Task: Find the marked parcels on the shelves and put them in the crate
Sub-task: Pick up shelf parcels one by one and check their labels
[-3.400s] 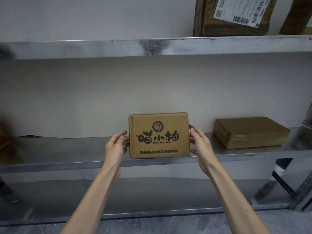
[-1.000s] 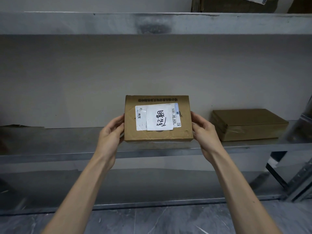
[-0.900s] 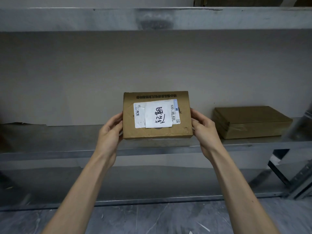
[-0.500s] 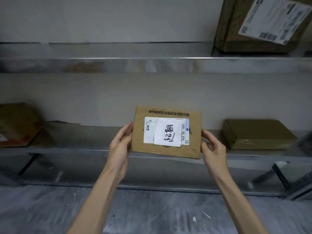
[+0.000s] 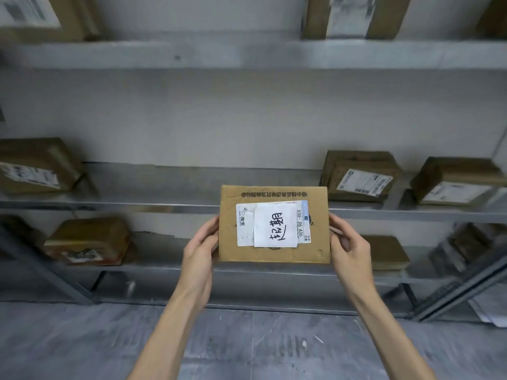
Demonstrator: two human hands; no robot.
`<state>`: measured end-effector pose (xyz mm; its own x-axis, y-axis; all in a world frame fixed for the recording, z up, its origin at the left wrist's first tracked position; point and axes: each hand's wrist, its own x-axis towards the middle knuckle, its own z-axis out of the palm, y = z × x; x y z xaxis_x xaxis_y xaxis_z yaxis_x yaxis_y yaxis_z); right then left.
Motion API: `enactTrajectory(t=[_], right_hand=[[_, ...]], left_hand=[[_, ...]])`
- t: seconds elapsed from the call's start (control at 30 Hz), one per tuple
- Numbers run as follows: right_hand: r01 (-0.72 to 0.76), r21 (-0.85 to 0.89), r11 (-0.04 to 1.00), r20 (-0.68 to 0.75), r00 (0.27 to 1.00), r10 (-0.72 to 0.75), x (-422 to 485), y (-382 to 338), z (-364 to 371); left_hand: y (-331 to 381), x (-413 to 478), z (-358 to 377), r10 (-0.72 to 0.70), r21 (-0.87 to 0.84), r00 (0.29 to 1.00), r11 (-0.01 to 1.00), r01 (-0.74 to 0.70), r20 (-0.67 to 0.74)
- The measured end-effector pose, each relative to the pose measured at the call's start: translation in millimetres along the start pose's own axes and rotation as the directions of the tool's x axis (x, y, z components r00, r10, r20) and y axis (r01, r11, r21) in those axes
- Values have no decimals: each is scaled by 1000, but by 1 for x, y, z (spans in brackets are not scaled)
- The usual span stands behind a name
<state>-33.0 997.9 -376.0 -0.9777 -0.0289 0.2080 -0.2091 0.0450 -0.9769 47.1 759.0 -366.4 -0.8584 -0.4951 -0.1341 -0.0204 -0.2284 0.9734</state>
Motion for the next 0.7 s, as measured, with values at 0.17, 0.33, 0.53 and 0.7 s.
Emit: enactTrajectory(t=[0.17, 0.33, 0.53, 0.7], right_hand=[[45, -8, 999, 3, 999, -45, -5, -107, -19], [115, -6, 993, -24, 993, -115, -9, -197, -43], [215, -78, 974, -87, 971, -221, -20, -266, -86], [255, -123, 959, -158, 949, -272, -27, -296, -134]], left_hand=[[106, -44, 16, 46, -2, 998, 999, -46, 50], [188, -76, 40, 95, -9, 989, 995, -95, 117], [242, -104, 78, 160, -43, 965, 987, -155, 206], [259, -122, 123, 193, -72, 936, 981, -180, 293]])
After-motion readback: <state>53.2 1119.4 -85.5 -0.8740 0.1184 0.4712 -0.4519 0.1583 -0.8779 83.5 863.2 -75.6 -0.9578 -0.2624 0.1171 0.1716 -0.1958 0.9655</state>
